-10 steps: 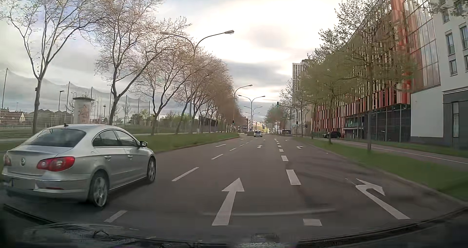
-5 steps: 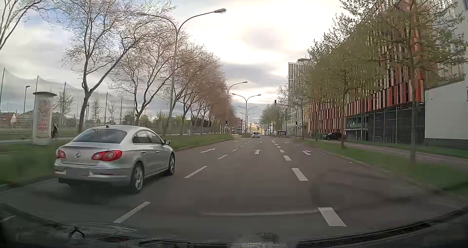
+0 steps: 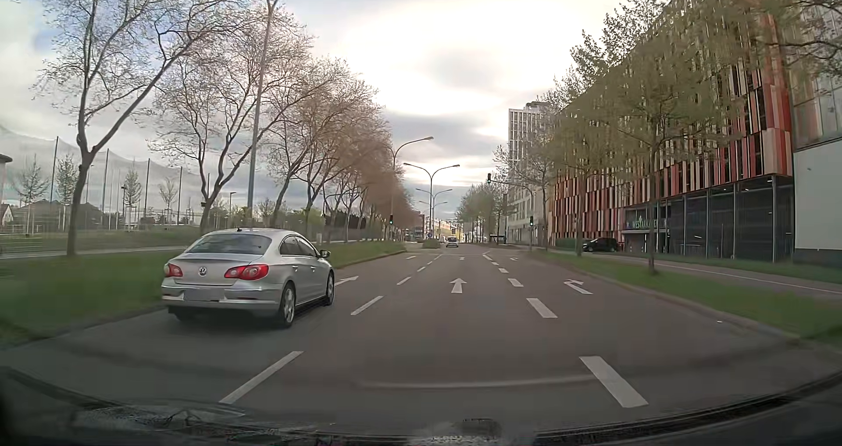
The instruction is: Follow the waypoints while adhering to traffic rules and regulations
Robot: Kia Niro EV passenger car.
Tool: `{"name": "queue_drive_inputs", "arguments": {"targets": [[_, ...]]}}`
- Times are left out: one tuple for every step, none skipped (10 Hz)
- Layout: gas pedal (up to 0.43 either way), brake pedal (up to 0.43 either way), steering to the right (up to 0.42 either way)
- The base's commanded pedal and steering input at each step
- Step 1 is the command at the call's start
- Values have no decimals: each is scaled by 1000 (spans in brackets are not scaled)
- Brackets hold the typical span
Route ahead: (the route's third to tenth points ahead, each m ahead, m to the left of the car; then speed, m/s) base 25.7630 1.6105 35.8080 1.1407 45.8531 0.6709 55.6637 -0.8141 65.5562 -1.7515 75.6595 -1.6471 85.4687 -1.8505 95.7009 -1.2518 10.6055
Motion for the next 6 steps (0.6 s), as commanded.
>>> {"name": "queue_drive_inputs", "arguments": {"targets": [[87, 0, 24], [87, 0, 24], [87, 0, 23], [98, 0, 22], [98, 0, 21], [98, 0, 18]]}}
